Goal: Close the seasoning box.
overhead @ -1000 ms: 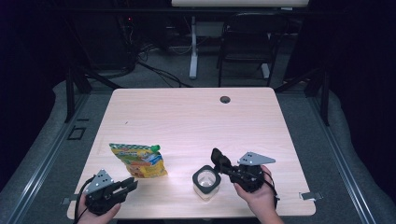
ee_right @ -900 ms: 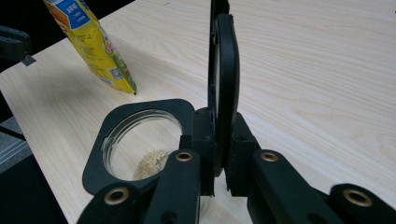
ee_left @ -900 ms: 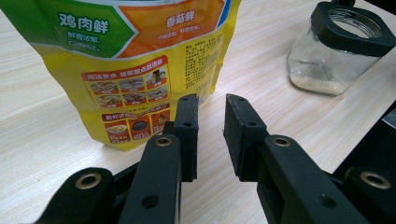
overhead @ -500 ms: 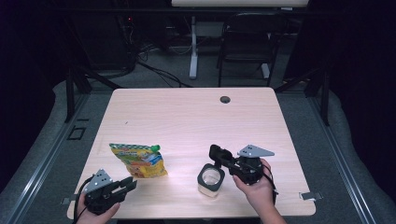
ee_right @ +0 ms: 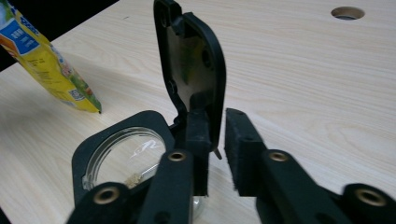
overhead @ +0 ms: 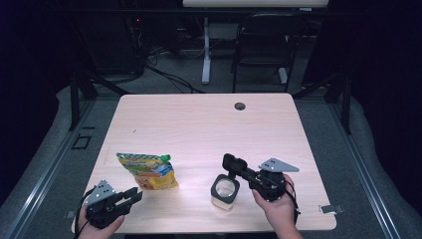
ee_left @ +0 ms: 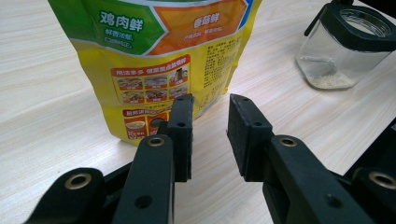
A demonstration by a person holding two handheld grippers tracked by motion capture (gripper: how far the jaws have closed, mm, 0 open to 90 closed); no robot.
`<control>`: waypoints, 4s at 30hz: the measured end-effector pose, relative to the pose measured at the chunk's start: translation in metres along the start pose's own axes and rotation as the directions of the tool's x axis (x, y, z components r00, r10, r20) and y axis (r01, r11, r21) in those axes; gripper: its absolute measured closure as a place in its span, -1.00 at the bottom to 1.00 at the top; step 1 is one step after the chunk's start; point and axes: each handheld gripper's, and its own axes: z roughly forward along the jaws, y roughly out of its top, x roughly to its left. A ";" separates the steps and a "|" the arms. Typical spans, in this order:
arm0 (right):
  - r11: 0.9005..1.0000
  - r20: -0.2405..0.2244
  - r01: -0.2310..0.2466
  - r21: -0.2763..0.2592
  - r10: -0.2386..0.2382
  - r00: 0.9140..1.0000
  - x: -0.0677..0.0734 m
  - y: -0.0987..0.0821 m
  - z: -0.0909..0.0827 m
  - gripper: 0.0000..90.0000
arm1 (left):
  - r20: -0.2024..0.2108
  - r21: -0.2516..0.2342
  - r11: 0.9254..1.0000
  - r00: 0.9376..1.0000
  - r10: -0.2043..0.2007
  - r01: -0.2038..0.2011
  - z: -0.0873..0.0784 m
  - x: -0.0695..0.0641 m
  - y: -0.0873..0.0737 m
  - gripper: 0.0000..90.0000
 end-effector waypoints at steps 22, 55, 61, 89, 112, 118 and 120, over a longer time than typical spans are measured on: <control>1.000 0.012 0.017 -0.003 -0.017 1.000 -0.002 0.019 0.028 0.69 | -0.025 -0.005 1.000 1.000 -0.011 0.011 -0.001 0.007 -0.002 0.52; 0.980 -0.028 0.189 -0.068 -0.192 0.981 0.042 0.044 -0.001 0.51 | -0.074 -0.082 0.993 0.993 -0.091 0.085 -0.023 0.036 0.037 0.12; 0.972 -0.069 0.227 -0.062 -0.231 0.970 0.059 0.054 0.011 0.50 | -0.062 -0.110 0.989 0.993 -0.102 0.094 -0.021 0.041 0.049 0.08; 0.956 -0.313 0.291 -0.024 -0.284 0.907 0.120 0.057 0.093 0.76 | -0.058 -0.111 0.992 0.996 -0.068 0.062 -0.011 0.042 0.048 0.39; 0.946 -0.314 0.324 -0.003 -0.308 0.898 0.129 0.066 0.097 0.99 | -0.026 -0.099 0.994 0.998 -0.049 0.046 -0.006 0.029 0.051 0.49; 0.942 -0.306 0.336 0.015 -0.315 0.898 0.119 0.061 0.079 0.99 | 0.008 -0.086 0.996 1.000 -0.015 0.016 0.000 0.012 0.053 0.50; 0.940 -0.303 0.341 0.021 -0.320 0.898 0.113 0.057 0.068 0.99 | 0.024 -0.083 0.996 1.000 -0.009 0.011 0.002 0.007 0.054 0.51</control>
